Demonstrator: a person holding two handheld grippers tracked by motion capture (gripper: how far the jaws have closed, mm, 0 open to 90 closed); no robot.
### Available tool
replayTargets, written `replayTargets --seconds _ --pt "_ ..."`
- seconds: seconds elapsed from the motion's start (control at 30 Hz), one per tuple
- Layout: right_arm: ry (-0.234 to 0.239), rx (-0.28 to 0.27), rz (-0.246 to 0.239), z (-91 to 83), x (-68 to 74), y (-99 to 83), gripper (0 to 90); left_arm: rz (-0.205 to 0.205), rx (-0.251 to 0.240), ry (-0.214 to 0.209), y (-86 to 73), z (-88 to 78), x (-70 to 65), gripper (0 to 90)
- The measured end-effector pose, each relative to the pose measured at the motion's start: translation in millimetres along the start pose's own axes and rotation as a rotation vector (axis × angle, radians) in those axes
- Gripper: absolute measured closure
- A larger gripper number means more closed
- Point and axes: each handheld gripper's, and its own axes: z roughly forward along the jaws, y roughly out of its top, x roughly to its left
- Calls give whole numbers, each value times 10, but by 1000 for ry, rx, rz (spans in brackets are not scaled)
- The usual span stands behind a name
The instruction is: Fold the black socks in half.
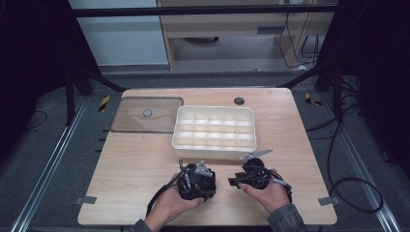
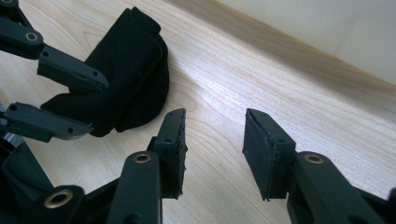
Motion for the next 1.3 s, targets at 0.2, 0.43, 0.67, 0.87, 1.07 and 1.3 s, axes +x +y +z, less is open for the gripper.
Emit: replayTargets --seconds 0.2,0.43,0.67,0.87,1.07,1.3 --pt "-3 -2 1 -19 2 20 560 1 -14 11 42 -47 11 564" --pt "-9 -3 6 -41 1 39 532 -14 -36 13 56 -96 39 501" --pt "-12 -6 8 -47 11 64 493 -16 -59 17 76 -172 53 473" --pt "-24 -19 -1 -76 95 127 400 -34 -100 98 30 -397 164 350" --pt "-24 -34 -20 -112 226 237 323 -94 -131 182 -153 -565 409 164" --pt "-6 -22 -16 -27 321 321 277 -131 -137 244 -537 -660 672 70"
